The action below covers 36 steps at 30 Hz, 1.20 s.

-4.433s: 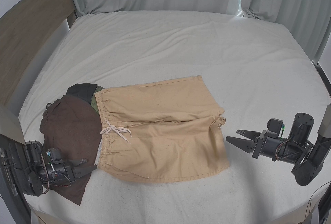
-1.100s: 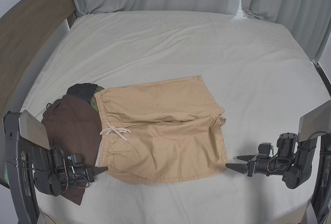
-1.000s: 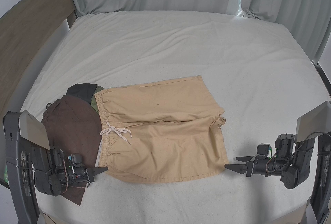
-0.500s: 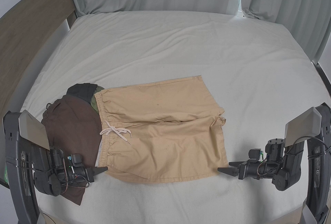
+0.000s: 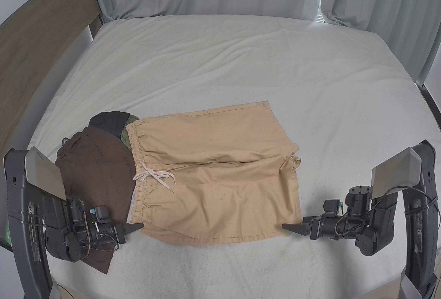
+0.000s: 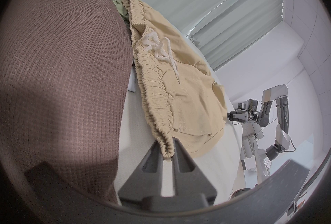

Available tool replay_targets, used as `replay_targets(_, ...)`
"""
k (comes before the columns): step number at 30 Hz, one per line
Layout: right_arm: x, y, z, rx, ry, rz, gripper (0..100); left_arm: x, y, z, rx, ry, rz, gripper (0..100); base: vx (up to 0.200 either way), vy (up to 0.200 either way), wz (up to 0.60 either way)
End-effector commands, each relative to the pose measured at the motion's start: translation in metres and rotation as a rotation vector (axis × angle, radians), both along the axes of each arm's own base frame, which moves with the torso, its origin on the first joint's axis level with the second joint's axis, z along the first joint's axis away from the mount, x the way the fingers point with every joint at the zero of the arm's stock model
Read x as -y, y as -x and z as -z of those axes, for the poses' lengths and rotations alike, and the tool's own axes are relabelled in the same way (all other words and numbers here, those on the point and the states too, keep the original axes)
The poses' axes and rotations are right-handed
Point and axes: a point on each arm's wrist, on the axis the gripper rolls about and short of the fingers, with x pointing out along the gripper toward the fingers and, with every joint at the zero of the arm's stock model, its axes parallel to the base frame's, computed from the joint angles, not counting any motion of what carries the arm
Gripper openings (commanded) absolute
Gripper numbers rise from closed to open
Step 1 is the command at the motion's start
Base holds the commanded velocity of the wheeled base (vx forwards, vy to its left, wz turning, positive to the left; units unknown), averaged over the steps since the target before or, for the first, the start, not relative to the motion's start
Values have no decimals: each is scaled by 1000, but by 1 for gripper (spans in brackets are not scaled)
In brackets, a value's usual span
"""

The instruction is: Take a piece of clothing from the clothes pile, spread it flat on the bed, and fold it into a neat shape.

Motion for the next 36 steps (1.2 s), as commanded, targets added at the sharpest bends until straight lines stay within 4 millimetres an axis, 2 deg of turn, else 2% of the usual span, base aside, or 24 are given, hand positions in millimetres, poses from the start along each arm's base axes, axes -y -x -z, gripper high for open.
replay_targets(1,-2,1,3,-13,2,-6,100,0,0,0,2,0,0,0,0,0,0)
replay_targets(15,6,10,-34,29,-39,3,100,-1,0,0,5,-1,-3,0,0,0,0)
replay_targets(33,11,18,-32,-12,-47,-4,100,-2,-1,0,8,-2,-6,0,0,0,0)
replay_targets(34,11,19,-32,-14,-47,-5,0,-2,-1,0,8,-2,-6,0,0,0,0)
replay_targets(36,11,19,-31,-19,-48,-9,0,-2,-1,0,8,-2,-6,0,0,0,0)
